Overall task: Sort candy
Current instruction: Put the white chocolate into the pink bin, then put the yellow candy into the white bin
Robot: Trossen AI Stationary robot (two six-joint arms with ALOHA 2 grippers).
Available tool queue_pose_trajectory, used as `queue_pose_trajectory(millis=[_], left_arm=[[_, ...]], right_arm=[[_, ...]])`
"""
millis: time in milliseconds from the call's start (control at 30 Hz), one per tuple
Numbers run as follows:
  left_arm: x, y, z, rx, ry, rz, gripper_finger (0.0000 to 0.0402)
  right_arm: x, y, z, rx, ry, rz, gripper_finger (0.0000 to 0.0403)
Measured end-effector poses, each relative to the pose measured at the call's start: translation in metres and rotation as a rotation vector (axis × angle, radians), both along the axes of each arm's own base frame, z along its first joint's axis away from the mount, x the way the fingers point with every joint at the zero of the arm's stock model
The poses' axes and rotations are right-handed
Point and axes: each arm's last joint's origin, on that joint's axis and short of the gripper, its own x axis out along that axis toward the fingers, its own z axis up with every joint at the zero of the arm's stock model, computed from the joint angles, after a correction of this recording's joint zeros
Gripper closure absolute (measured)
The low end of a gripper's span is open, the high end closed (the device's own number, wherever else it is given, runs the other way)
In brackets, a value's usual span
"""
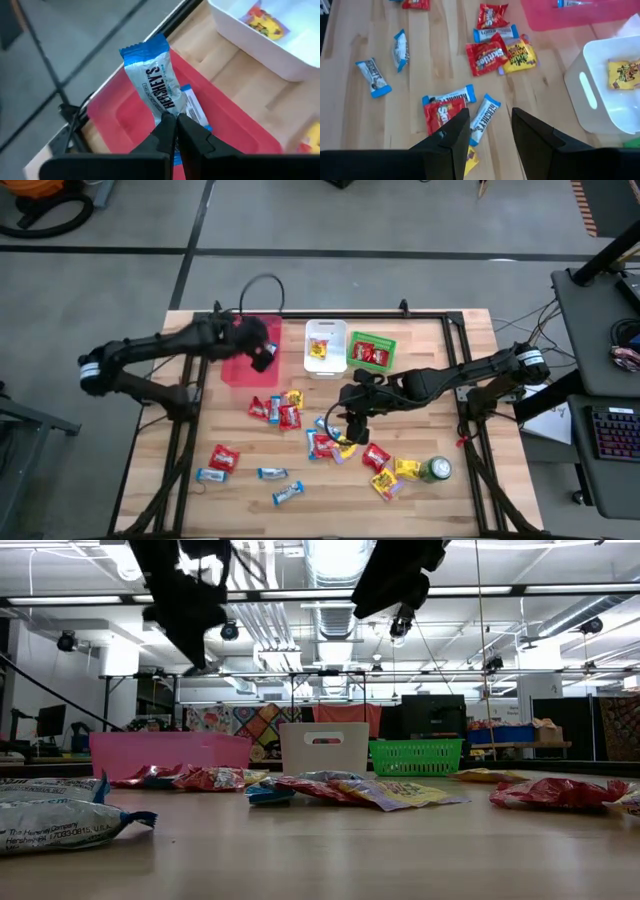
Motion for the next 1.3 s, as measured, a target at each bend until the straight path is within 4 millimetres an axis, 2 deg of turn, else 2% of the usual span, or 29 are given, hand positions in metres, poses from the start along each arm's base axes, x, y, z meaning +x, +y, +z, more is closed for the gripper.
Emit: queue_pose_trajectory(millis=[133, 300, 467, 633, 833, 1033, 1167, 1300], left_arm=[[-0.01, 0.038, -0.017, -0.082, -0.033, 0.022, 0.0401], [-0.031, 0.07, -0.048, -0.109, 0.009, 0.161, 0.0401], [-0.046, 0.079, -0.082, -0.175, 0.084, 0.231, 0.0401], [-0.047, 0.079, -0.098, -0.183, 0.093, 0.235, 0.0399], [-0.045, 0.081, -0.1, -0.178, 0.087, 0.235, 0.0371], [-0.041, 0.079, -0.088, -0.204, 0.052, 0.249, 0.0337], [-0.032, 0.063, -0.073, -0.22, -0.021, 0.206, 0.0329], [-0.02, 0.031, -0.057, -0.194, -0.095, 0.087, 0.0329]], right_arm=[[0.001, 0.0, 0.001, -0.002, -0.016, -0.004, 0.0266], [0.001, -0.001, 0.001, -0.028, -0.018, -0.019, 0.0266], [0.001, -0.001, 0.001, -0.045, -0.02, -0.02, 0.0266], [0.002, -0.001, 0.001, -0.05, -0.025, -0.015, 0.0266], [0.002, -0.001, 0.002, -0.049, -0.027, -0.015, 0.0266], [0.002, -0.001, 0.002, -0.048, -0.028, -0.016, 0.0266], [0.002, -0.001, 0.002, -0.035, -0.029, -0.029, 0.0266], [0.002, -0.001, 0.002, -0.028, -0.03, -0.036, 0.0266]])
